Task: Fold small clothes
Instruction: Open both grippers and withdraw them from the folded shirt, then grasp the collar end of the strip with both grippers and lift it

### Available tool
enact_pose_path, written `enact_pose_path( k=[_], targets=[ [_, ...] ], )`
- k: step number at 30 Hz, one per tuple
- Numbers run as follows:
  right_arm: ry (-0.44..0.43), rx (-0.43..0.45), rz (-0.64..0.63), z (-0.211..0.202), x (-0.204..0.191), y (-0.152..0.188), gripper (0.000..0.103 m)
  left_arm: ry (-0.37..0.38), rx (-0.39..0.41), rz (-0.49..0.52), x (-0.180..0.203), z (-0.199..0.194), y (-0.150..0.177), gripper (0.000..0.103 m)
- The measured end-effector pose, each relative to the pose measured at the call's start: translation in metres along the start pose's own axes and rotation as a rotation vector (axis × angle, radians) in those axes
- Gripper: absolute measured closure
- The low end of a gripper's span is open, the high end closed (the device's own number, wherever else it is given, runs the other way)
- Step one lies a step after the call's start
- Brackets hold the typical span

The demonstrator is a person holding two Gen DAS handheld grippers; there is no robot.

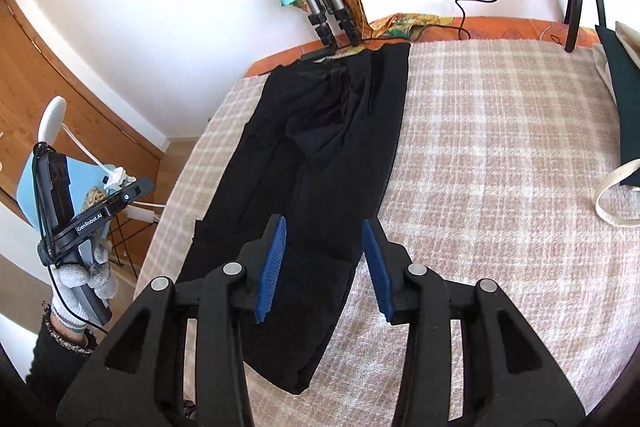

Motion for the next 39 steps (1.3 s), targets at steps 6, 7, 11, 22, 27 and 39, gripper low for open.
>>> enact_pose_path(
  k=[6, 7, 11, 22, 27, 39],
  targets=[
    [0.026, -0.004, 0.015, -0.012, 0.010, -0.046, 0.042, 0.002, 0.005, 0.052, 0.004, -0.002, -0.055, 0.060],
    [0.021, -0.005, 0.032, -0.008, 0.015, -0.054, 0.042, 0.003, 0.004, 0.054, 0.003, 0.003, -0.062, 0.060],
    [0.052, 0.008, 0.104, 0.024, 0.045, -0.082, 0.042, 0.002, -0.023, 0.048, -0.012, 0.040, -0.078, 0.060],
    [0.072, -0.028, 0.187, 0.148, 0.093, -0.130, 0.063, 0.004, -0.111, -0.062, -0.071, 0.173, -0.089, 0.060],
    [0.038, -0.032, 0.194, 0.185, 0.093, -0.146, 0.064, 0.025, -0.124, -0.095, -0.083, 0.209, -0.091, 0.060],
    [0.042, -0.002, 0.112, 0.210, 0.074, -0.172, 0.083, 0.064, -0.094, -0.040, -0.073, 0.245, -0.109, 0.061]
  ],
)
Point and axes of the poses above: each gripper's, at about its wrist camera, not at the fingertips, and z roughly the way its jaws point, x to its right, y to its underside, the point moved 10 cm from there along z, roughly the way its jaws point, and after that the axes turned 10 degrees about y, right-handed, at the moved point
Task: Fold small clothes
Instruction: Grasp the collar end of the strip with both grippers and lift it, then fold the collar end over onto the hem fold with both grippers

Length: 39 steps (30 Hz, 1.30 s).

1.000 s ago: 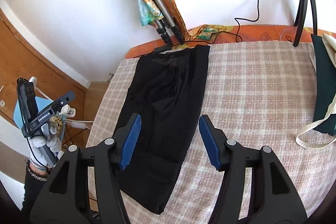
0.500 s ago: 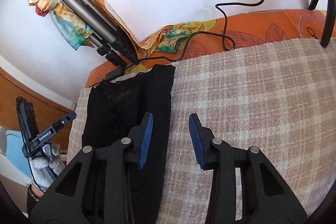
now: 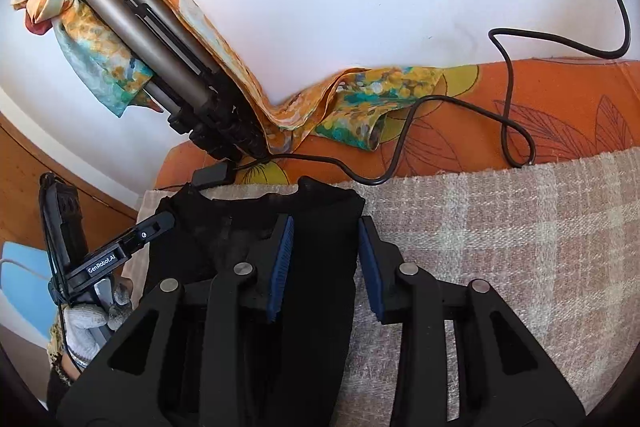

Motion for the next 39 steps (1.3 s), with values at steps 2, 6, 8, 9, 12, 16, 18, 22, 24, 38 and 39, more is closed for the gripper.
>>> enact_pose_path(
  k=[2, 6, 8, 9, 12, 16, 18, 22, 24, 38, 39],
  targets=[
    [0.006, -0.005, -0.005, 0.001, -0.001, 0.000, 0.090, -0.005, 0.001, 0.019, 0.001, 0.002, -0.001, 0.081],
    [0.001, 0.022, -0.028, -0.009, -0.007, -0.002, 0.096, 0.010, 0.021, 0.012, 0.002, 0.000, -0.003, 0.098],
    [-0.009, 0.035, -0.028, -0.016, -0.010, -0.004, 0.096, 0.015, 0.048, 0.010, 0.002, -0.009, -0.006, 0.099],
    [-0.020, 0.041, -0.024, -0.021, -0.012, -0.005, 0.097, 0.014, 0.060, 0.008, 0.004, -0.013, -0.008, 0.099],
    [-0.044, 0.063, -0.017, -0.039, -0.017, -0.007, 0.097, 0.035, 0.091, 0.002, 0.010, -0.031, -0.012, 0.099],
    [-0.076, 0.078, -0.020, -0.069, -0.026, 0.000, 0.097, 0.053, 0.119, 0.019, 0.024, -0.056, -0.009, 0.099],
    [-0.089, 0.082, -0.023, -0.084, -0.032, 0.007, 0.097, 0.056, 0.124, 0.030, 0.031, -0.071, -0.003, 0.099],
    [-0.111, 0.093, -0.032, -0.115, -0.046, 0.024, 0.097, 0.059, 0.137, 0.031, 0.044, -0.101, 0.011, 0.099],
    [-0.123, 0.097, -0.035, -0.129, -0.053, 0.034, 0.097, 0.057, 0.146, 0.032, 0.051, -0.117, 0.021, 0.099],
    [-0.104, 0.041, -0.129, -0.196, -0.086, 0.176, 0.097, 0.075, 0.146, 0.037, 0.087, -0.196, 0.140, 0.099],
    [-0.103, 0.035, -0.136, -0.198, -0.087, 0.186, 0.097, 0.071, 0.140, 0.037, 0.086, -0.199, 0.149, 0.099]
  ],
)
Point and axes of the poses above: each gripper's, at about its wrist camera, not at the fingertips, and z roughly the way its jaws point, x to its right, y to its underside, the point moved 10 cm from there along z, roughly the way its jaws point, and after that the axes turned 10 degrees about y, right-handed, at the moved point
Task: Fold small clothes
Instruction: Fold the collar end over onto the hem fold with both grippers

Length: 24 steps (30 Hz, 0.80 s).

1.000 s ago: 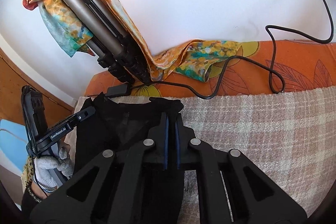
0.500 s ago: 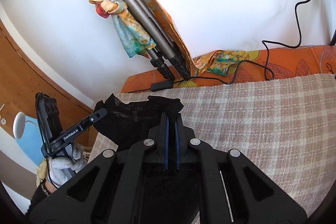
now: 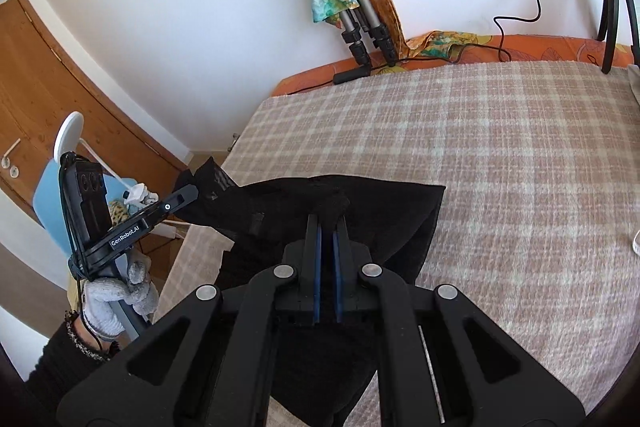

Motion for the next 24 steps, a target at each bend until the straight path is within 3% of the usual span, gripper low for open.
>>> enact_pose_path(
  k=[7, 17, 20, 24],
  targets=[
    [0.035, -0.016, -0.016, -0.008, 0.001, 0.050, 0.097, -0.006, -0.076, 0.027, -0.003, -0.014, 0.054, 0.099],
    [0.088, -0.014, -0.088, -0.028, 0.008, 0.085, 0.097, -0.055, -0.116, 0.141, 0.010, -0.042, 0.087, 0.092],
    [0.085, -0.025, -0.112, -0.039, 0.010, 0.099, 0.097, -0.078, -0.140, 0.156, 0.007, -0.052, 0.103, 0.091],
    [0.030, -0.033, -0.075, -0.057, 0.013, 0.112, 0.097, -0.051, -0.128, 0.105, 0.005, -0.072, 0.111, 0.091]
  ],
)
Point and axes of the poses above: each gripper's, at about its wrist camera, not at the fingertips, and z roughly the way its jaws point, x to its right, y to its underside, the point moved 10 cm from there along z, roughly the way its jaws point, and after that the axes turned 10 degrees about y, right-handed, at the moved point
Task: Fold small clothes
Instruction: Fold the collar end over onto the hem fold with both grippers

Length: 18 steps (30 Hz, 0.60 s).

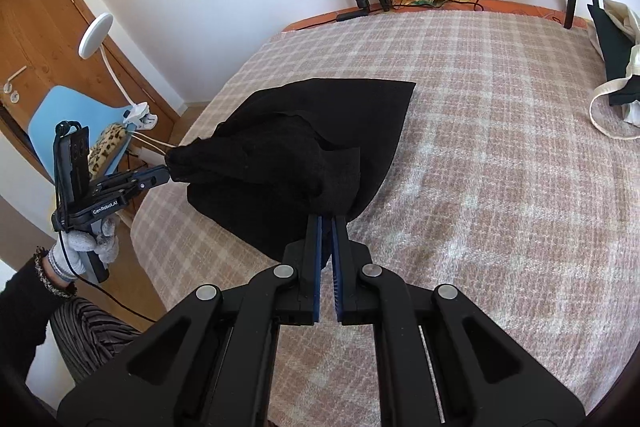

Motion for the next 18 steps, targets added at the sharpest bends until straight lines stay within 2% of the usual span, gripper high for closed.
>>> enact_pose_path(
  k=[2, 4, 5, 6, 7, 10, 12, 15, 17, 18],
  targets=[
    [-0.040, -0.004, 0.066, -0.005, 0.005, 0.001, 0.096, 0.005, 0.013, -0.049, -0.002, -0.009, 0.001, 0.081],
    [-0.057, -0.026, 0.135, -0.001, 0.012, 0.002, 0.089, 0.047, 0.024, -0.143, -0.005, -0.011, 0.000, 0.055],
    [-0.050, -0.043, 0.168, 0.004, 0.016, 0.004, 0.075, 0.063, 0.032, -0.196, -0.008, -0.011, 0.000, 0.052],
    [-0.054, -0.056, 0.203, 0.009, 0.019, 0.006, 0.062, 0.076, 0.034, -0.255, -0.010, -0.008, 0.001, 0.051],
    [-0.065, -0.070, 0.238, 0.014, 0.022, 0.008, 0.059, 0.101, 0.030, -0.315, -0.012, -0.004, 0.002, 0.051],
    [-0.127, -0.144, 0.332, 0.033, 0.024, 0.017, 0.058, 0.188, 0.014, -0.486, -0.013, 0.012, 0.011, 0.051],
    [-0.142, -0.171, 0.371, 0.043, 0.027, 0.021, 0.058, 0.224, 0.004, -0.560, -0.011, 0.022, 0.017, 0.051],
    [-0.201, -0.187, 0.443, 0.049, 0.029, 0.025, 0.058, 0.251, -0.001, -0.613, -0.009, 0.030, 0.021, 0.054],
    [-0.232, -0.192, 0.468, 0.050, 0.028, 0.025, 0.058, 0.262, -0.009, -0.608, -0.005, 0.034, 0.020, 0.056],
    [-0.237, -0.196, 0.466, 0.051, 0.027, 0.026, 0.058, 0.258, -0.012, -0.597, -0.003, 0.035, 0.019, 0.065]
  ],
)
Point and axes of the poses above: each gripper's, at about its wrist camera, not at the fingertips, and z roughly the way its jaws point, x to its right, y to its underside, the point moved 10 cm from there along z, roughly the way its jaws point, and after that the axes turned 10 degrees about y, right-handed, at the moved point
